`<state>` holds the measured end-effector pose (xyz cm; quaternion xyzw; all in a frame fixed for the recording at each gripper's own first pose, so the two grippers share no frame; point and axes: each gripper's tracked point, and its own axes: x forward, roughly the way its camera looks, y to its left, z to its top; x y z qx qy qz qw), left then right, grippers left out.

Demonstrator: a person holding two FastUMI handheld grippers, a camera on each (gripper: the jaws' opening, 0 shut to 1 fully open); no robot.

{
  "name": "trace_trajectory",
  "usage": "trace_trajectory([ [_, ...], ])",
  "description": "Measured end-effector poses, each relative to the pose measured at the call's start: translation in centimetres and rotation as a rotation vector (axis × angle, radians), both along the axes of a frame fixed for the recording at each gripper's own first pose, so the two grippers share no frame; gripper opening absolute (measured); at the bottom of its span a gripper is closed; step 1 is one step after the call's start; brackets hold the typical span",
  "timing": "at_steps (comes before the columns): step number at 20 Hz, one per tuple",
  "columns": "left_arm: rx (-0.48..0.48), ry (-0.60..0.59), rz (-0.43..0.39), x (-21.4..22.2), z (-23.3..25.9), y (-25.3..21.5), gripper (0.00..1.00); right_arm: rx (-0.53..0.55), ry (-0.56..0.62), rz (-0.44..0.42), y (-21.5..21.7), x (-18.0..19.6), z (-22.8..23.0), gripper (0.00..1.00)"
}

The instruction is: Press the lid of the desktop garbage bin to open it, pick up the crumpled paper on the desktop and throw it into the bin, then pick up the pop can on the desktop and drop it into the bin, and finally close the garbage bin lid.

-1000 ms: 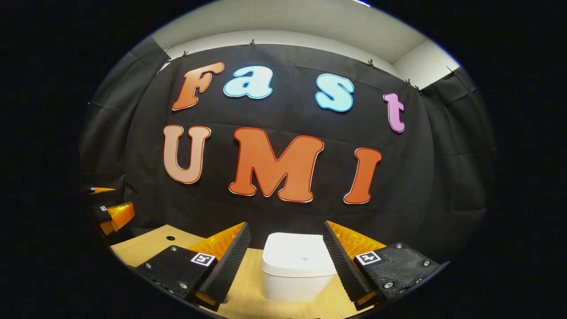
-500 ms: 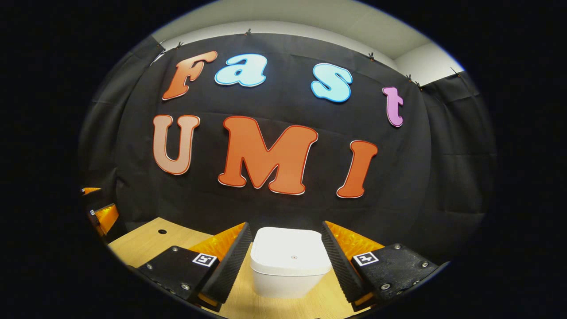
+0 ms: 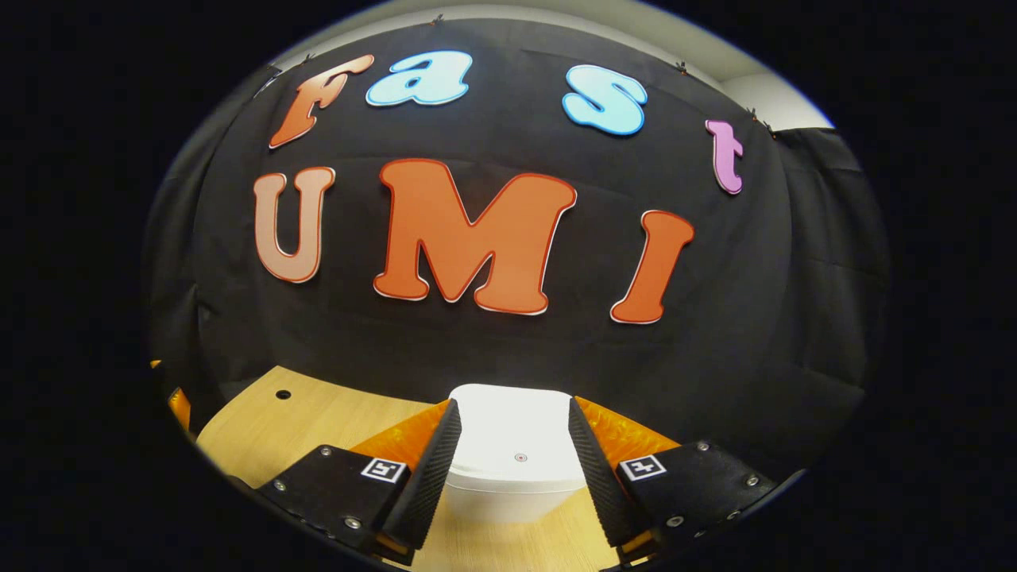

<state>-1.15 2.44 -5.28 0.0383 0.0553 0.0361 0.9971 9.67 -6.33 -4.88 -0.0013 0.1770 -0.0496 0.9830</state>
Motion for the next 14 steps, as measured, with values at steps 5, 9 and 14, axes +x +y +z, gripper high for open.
trace_trajectory([
  [5,-0.005,0.037,0.038,0.1,-1.5,0.6,0.99,0.003,0.078,-0.017,-1.1,2.3,-2.0,0.57],
  [9,0.001,0.055,0.074,0.4,-2.2,0.9,0.99,0.036,0.136,-0.022,-1.9,3.8,-3.9,0.33],
  [14,0.014,0.081,0.099,0.8,-2.9,0.9,0.99,0.083,0.229,-0.029,-2.8,4.4,-7.0,0.09],
])
